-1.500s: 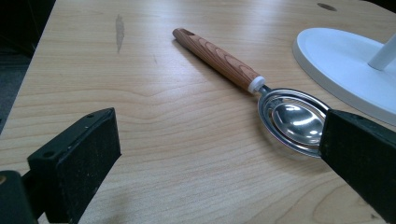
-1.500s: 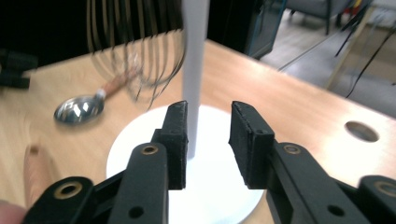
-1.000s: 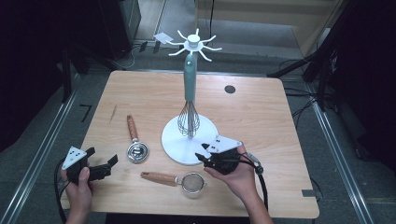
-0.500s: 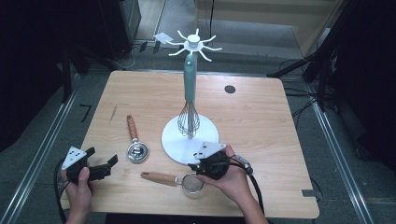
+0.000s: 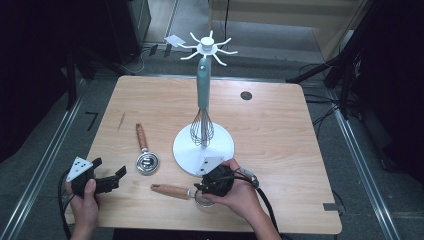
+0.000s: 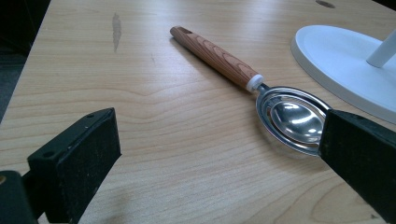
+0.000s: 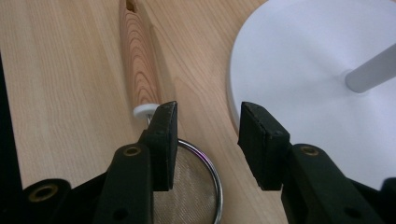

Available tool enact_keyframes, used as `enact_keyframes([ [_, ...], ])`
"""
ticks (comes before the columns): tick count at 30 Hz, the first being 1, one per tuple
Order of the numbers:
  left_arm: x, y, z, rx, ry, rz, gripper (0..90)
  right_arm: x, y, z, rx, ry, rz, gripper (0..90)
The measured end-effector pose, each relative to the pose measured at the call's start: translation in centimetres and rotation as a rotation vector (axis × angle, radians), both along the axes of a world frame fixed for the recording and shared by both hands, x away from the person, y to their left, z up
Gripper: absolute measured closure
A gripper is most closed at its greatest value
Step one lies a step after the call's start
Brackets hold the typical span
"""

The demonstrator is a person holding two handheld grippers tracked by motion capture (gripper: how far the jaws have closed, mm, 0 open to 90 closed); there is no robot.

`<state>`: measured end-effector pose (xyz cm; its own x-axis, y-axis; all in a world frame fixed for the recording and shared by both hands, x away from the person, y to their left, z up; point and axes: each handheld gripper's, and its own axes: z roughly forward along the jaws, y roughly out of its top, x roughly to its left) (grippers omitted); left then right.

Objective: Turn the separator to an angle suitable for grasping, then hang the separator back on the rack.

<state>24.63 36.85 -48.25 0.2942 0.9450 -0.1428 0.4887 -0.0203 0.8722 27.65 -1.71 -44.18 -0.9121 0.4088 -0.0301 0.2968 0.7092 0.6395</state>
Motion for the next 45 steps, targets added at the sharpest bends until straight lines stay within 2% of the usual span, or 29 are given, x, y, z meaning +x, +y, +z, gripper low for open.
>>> enact_keyframes([
  [3,0.0,0.0,0.0,0.002,-0.001,-0.002,0.0,-0.1,0.5,-0.1,-0.015,0.005,-0.02,66.3],
  [6,0.0,0.0,0.0,0.0,-0.002,-0.002,0.0,-0.2,1.0,-0.3,-0.035,0.0,-0.017,67.3],
  [9,0.0,0.0,0.0,0.0,0.0,-0.002,0.0,-0.3,1.3,-0.4,-0.05,0.013,-0.008,66.7],
  [12,0.0,0.0,0.0,0.0,-0.001,-0.003,0.0,-0.3,1.5,-0.4,-0.058,0.028,0.016,62.1],
  [16,0.0,0.0,0.0,-0.002,0.002,-0.002,0.0,-0.4,2.0,-0.4,-0.087,0.019,0.03,59.4],
  [21,0.0,0.0,0.0,-0.001,0.003,-0.003,0.0,-0.2,2.3,-0.3,-0.093,0.01,0.032,57.5],
  [26,0.0,0.0,0.0,-0.002,0.002,-0.004,0.0,-0.2,2.6,0.0,-0.126,-0.02,0.043,58.2],
  [32,0.0,0.0,0.0,0.002,0.005,-0.004,0.0,-0.2,2.9,0.2,-0.145,-0.03,0.074,58.5],
  [34,0.0,0.0,0.0,0.002,0.005,-0.006,0.0,-0.2,3.1,0.2,-0.147,-0.005,0.068,59.2],
  [38,0.1,0.0,0.0,0.003,0.006,-0.008,0.0,-0.2,3.4,0.2,-0.148,0.01,0.084,60.6],
  [42,0.0,0.0,0.0,0.0,0.005,-0.006,0.0,-0.5,4.0,0.2,-0.137,0.014,0.126,61.8],
  [45,0.0,0.0,0.0,-0.003,0.002,-0.008,0.0,-0.6,4.5,0.0,-0.149,0.039,0.136,63.5],
])
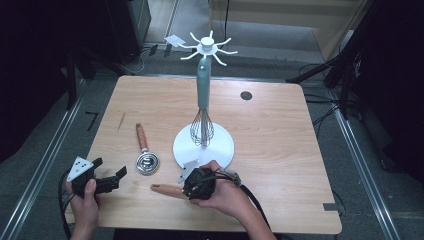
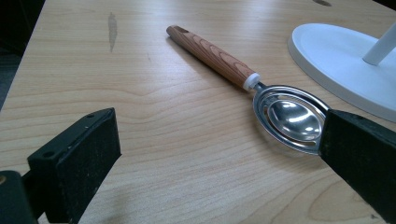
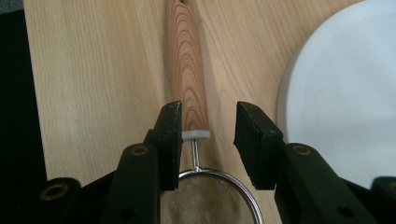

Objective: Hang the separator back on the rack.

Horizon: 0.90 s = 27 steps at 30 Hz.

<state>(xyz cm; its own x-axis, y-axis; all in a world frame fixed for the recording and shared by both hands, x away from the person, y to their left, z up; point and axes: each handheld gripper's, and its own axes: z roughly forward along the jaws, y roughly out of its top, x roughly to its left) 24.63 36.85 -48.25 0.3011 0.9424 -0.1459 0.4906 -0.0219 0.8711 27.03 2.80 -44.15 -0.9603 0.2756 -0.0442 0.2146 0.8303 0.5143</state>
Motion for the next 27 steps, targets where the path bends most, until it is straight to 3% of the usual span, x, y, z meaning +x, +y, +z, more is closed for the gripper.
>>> enact_keyframes([
  [1,0.0,0.0,0.0,-0.001,0.001,0.0,0.0,0.1,0.1,-0.1,0.001,-0.005,0.009,64.3],
  [7,0.0,0.0,0.0,0.005,0.003,-0.001,0.0,0.4,0.8,-0.8,-0.03,0.069,-0.003,66.1],
  [9,0.0,0.0,0.0,0.003,0.002,-0.001,0.0,0.6,0.9,-0.9,-0.029,0.076,0.005,67.1],
  [10,0.0,0.0,0.0,0.003,0.002,-0.001,0.0,1.0,1.0,-1.2,-0.012,0.047,0.051,67.5],
  [13,0.0,0.0,0.0,0.003,0.003,-0.001,0.0,1.2,1.1,-1.4,-0.016,0.065,0.049,67.9],
  [15,0.0,0.0,0.0,0.002,0.003,-0.002,0.0,1.2,1.1,-1.6,-0.029,0.085,0.036,67.8],
  [16,0.0,0.0,0.0,0.003,0.002,-0.001,0.0,0.8,1.1,-1.5,-0.058,0.13,-0.021,67.8],
  [17,0.0,0.0,0.0,0.002,0.002,-0.002,0.0,0.8,1.2,-1.6,-0.062,0.137,-0.022,67.8],
  [21,0.0,0.0,0.0,0.001,0.003,-0.003,0.0,0.9,1.3,-2.1,-0.064,0.143,-0.013,69.5],
  [22,0.0,0.0,0.0,0.0,0.004,-0.002,0.0,1.3,1.4,-2.5,-0.041,0.106,0.045,70.1],
  [23,0.0,0.0,0.0,0.0,0.003,-0.002,0.0,0.9,1.4,-2.3,-0.059,0.142,-0.004,70.4],
  [26,0.0,0.0,0.0,-0.002,0.002,-0.001,0.0,0.4,1.5,-2.3,-0.062,0.166,-0.031,71.1],
  [27,0.0,0.0,0.0,-0.002,0.002,-0.002,0.0,0.6,1.6,-2.5,-0.039,0.11,0.028,71.3],
])
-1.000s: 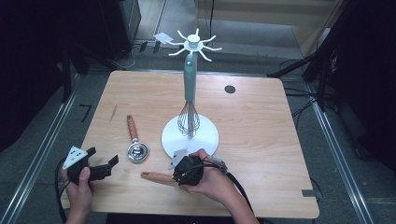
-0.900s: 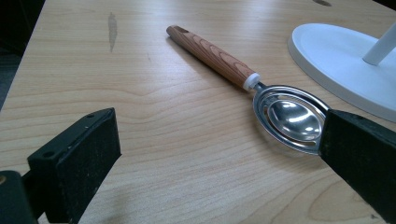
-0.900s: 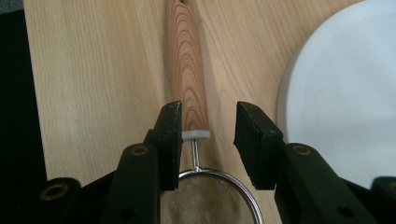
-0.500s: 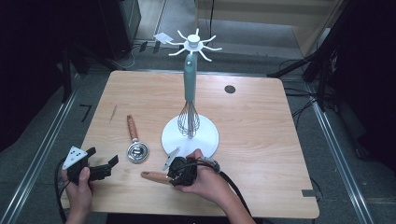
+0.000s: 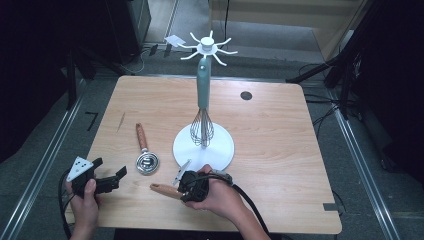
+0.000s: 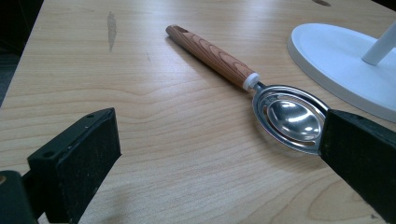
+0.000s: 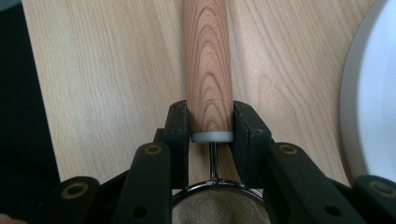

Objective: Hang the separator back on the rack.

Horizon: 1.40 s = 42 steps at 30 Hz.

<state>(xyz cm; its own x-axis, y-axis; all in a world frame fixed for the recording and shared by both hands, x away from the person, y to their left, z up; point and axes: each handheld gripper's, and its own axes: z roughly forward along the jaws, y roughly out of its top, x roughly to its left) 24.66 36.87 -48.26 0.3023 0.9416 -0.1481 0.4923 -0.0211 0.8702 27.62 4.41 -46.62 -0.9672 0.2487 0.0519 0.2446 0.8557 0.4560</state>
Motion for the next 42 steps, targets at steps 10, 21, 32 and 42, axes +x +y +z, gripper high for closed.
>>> enact_keyframes([
  [10,0.0,0.0,0.0,0.001,0.001,-0.004,0.0,-0.8,-0.9,0.5,0.006,0.011,-0.08,71.8],
  [21,0.0,0.0,0.0,-0.003,0.001,-0.004,0.0,-0.7,-3.4,1.4,0.073,-0.037,-0.141,71.9],
  [32,0.0,0.0,0.0,0.0,0.001,-0.008,0.0,-0.2,-6.8,1.9,0.126,-0.066,-0.244,71.9],
  [42,0.0,0.0,0.0,-0.002,0.001,-0.009,0.0,0.3,-9.1,2.6,0.159,-0.093,-0.317,71.9],
])
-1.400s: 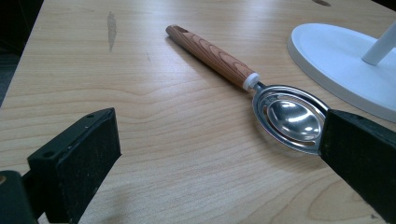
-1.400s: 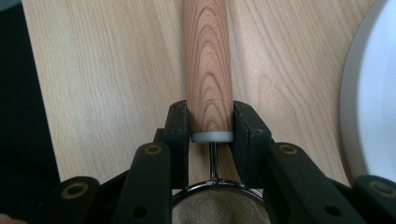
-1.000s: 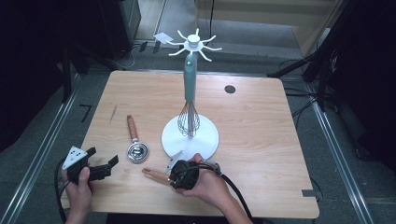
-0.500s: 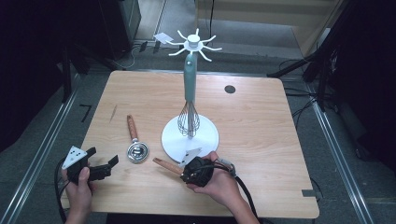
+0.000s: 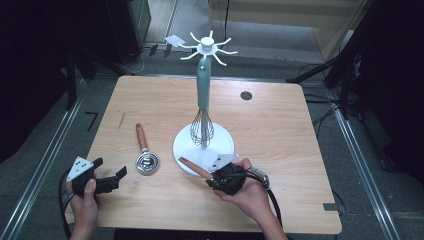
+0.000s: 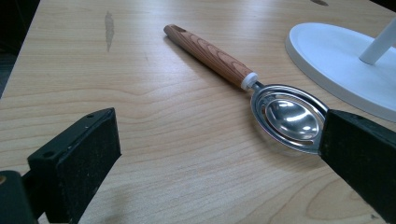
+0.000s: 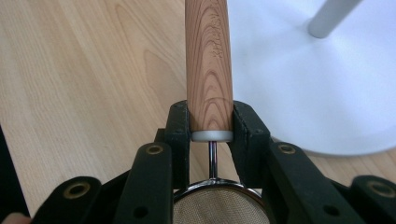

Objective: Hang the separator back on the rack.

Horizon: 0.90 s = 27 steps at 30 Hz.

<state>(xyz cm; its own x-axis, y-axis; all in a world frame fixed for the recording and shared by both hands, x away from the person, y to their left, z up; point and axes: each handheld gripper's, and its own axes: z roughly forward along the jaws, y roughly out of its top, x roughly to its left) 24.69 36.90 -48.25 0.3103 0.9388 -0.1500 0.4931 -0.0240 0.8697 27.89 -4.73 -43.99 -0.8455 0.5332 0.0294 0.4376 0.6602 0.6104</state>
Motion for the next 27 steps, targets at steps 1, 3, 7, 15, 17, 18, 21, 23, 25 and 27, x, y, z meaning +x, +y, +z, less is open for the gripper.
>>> enact_keyframes([
  [1,0.0,0.0,0.0,0.0,0.0,-0.001,0.0,0.1,-0.3,0.1,0.002,-0.002,-0.008,71.9],
  [3,0.0,0.0,0.0,0.0,0.0,0.0,0.0,0.2,-0.7,0.2,0.007,-0.006,-0.021,71.9],
  [7,0.0,0.0,0.0,0.001,0.0,0.0,0.0,0.4,-1.9,0.5,0.023,-0.02,-0.058,71.9],
  [15,0.0,0.0,0.0,0.002,0.001,0.0,0.0,0.8,-3.6,0.7,0.045,-0.037,-0.11,72.0],
  [17,0.0,0.0,0.0,0.002,0.0,-0.001,0.0,0.9,-3.9,0.8,0.048,-0.038,-0.126,72.0],
  [18,0.0,0.0,0.0,0.002,0.001,-0.001,0.0,0.9,-4.1,0.8,0.049,-0.039,-0.132,72.0],
  [21,0.0,0.0,0.0,0.002,0.0,-0.001,0.0,1.1,-4.6,0.9,0.058,-0.048,-0.148,72.0],
  [23,0.0,0.0,0.0,0.001,0.0,0.0,0.0,1.1,-5.0,0.9,0.063,-0.057,-0.167,72.0],
  [25,0.0,0.0,0.0,0.002,0.001,-0.001,0.0,1.2,-5.4,1.1,0.075,-0.063,-0.18,72.0],
  [27,0.0,0.0,0.0,0.002,0.001,-0.001,0.0,1.2,-5.8,1.2,0.085,-0.071,-0.199,72.0],
])
